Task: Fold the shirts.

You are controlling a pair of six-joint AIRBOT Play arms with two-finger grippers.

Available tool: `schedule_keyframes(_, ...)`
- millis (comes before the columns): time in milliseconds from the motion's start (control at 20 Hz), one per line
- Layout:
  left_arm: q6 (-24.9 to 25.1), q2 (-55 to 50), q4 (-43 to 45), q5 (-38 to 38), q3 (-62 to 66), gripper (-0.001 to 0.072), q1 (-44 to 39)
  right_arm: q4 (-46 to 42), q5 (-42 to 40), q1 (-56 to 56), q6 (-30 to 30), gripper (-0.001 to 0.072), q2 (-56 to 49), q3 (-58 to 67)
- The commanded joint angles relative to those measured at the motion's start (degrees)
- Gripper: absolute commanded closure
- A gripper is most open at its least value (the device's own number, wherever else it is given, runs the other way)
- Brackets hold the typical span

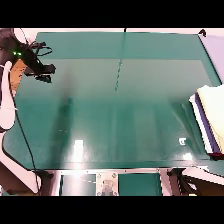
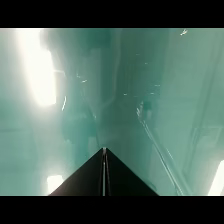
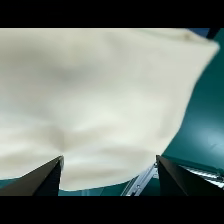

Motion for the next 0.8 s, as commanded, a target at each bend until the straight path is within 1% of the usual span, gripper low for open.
schedule_keyframes(0,0.6,0.0,-1.5,0.9,0.0,0.0683,0.0,0.8,5.7,0.0,2.1,0.0071,-0.2,2.6)
schedule_keyframes(50,0.7,0.0,-2.4,0.6,0.0,0.0684,0.0,5.8,6.1,0.0,2.4,0.0104,-0.2,5.3)
schedule_keyframes(100,1.0,0.0,-3.4,0.0,0.0,0.0683,0.0,12.5,5.1,0.6,2.4,0.0268,-0.2,7.7)
schedule_keyframes(150,1.0,0.0,-4.7,-0.7,0.0,0.0684,0.0,19.0,2.9,2.0,1.5,0.0574,-0.2,9.8)
schedule_keyframes(200,1.0,0.1,-6.4,-1.1,0.0,0.0684,0.0,24.5,-0.2,4.3,0.0,0.0665,-0.2,11.5)
schedule_keyframes(250,1.0,0.5,-8.3,-1.1,-0.1,0.0684,0.0,28.2,-3.2,7.1,-1.6,0.0696,-0.2,12.5)
schedule_keyframes(350,0.4,3.1,-10.6,-0.8,-1.2,0.0684,-0.4,33.3,-9.5,14.5,-5.4,0.0698,-0.1,12.9)
schedule_keyframes(450,0.0,7.5,-10.6,-1.1,-3.5,0.0683,-1.3,33.5,-12.2,23.7,-7.9,0.0698,-0.1,12.5)
schedule_keyframes(550,-0.3,13.3,-10.1,-0.8,-8.1,0.0684,-2.3,32.8,-12.4,33.0,-10.9,0.0698,0.3,9.9)
schedule_keyframes(600,-0.5,16.9,-9.9,0.2,-11.8,0.0684,-3.0,32.2,-13.4,37.5,-11.7,0.0698,1.0,7.3)
schedule_keyframes(750,-1.4,28.0,-9.6,5.4,-26.3,0.0684,-6.0,29.6,-20.1,50.4,-11.8,0.0699,5.4,-5.3)
